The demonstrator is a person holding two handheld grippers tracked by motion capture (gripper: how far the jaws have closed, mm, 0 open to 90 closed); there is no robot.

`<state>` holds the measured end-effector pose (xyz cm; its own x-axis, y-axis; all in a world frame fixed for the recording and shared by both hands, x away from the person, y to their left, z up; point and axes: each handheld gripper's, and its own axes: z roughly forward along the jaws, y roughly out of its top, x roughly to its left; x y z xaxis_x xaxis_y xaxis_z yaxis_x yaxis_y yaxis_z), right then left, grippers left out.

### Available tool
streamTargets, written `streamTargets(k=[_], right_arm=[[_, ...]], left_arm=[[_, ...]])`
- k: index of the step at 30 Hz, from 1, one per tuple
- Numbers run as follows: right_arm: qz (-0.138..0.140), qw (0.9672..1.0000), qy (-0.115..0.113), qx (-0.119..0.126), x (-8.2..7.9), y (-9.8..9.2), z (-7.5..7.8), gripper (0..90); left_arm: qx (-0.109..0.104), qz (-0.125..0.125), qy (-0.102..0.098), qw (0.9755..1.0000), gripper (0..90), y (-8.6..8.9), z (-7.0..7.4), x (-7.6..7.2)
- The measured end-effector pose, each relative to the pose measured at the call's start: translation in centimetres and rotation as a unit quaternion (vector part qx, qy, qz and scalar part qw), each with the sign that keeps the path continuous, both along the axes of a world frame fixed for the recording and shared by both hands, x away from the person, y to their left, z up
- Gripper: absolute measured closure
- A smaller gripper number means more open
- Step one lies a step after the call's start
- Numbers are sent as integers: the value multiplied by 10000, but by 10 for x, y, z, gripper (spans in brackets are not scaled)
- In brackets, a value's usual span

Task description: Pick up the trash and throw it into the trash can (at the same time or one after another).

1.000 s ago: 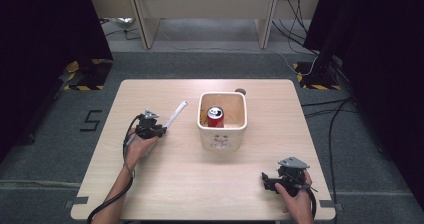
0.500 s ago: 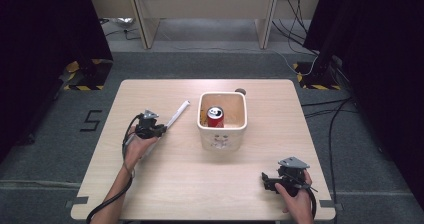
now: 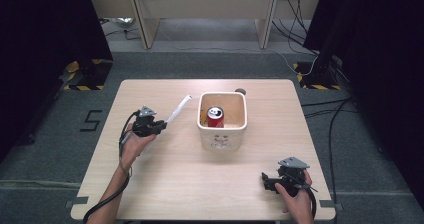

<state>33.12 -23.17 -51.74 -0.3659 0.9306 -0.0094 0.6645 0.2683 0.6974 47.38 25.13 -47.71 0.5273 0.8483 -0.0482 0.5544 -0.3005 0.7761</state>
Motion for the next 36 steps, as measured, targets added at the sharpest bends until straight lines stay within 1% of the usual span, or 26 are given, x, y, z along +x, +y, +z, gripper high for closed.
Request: streamTargets(k=[3, 6, 9, 12, 14, 18, 19, 22, 24, 28, 30, 33, 36], right_arm=[[1, 10000, 0, -1, 0, 0, 0, 4], [0, 10000, 0, -1, 0, 0, 0, 4], [1, 10000, 1, 0, 0, 0, 0, 4], [2, 10000, 0, -1, 0, 0, 0, 3], [-10, 10000, 7, 17, 0, 0, 0, 4], [4, 10000, 1, 2, 0, 0, 0, 4], [6, 10000, 0, -1, 0, 0, 0, 4], [-8, 10000, 8, 11, 0, 0, 0, 3], [-8, 10000, 7, 14, 0, 0, 0, 3], [5, 10000, 1, 0, 0, 0, 0, 3], [0, 10000, 1, 2, 0, 0, 0, 3], [7, 10000, -1, -7, 0, 0, 0, 3], [9, 10000, 0, -8, 0, 0, 0, 3]], left_arm=[[32, -65, -52, 10000, 791, 1, 8, -2], [-28, -101, -121, 9999, 790, 2, 16, -3], [-161, -212, -165, 9995, 790, 2, 25, -6], [-414, -433, -139, 9981, 790, 2, 37, -8], [-351, -446, -246, 9981, 791, 2, 47, -10], [-327, -574, -395, 9970, 790, 1, 66, -15], [-321, -616, -406, 9968, 790, 0, 70, -17], [-404, -765, -455, 9952, 790, -3, 81, -21], [-410, -828, -477, 9946, 790, -4, 86, -23], [-345, -965, -501, 9935, 790, -7, 94, -26], [-375, -1010, -518, 9928, 790, -8, 97, -28], [-447, -1123, -529, 9913, 790, -10, 101, -31], [-405, -1260, -522, 9898, 790, -15, 104, -34]])
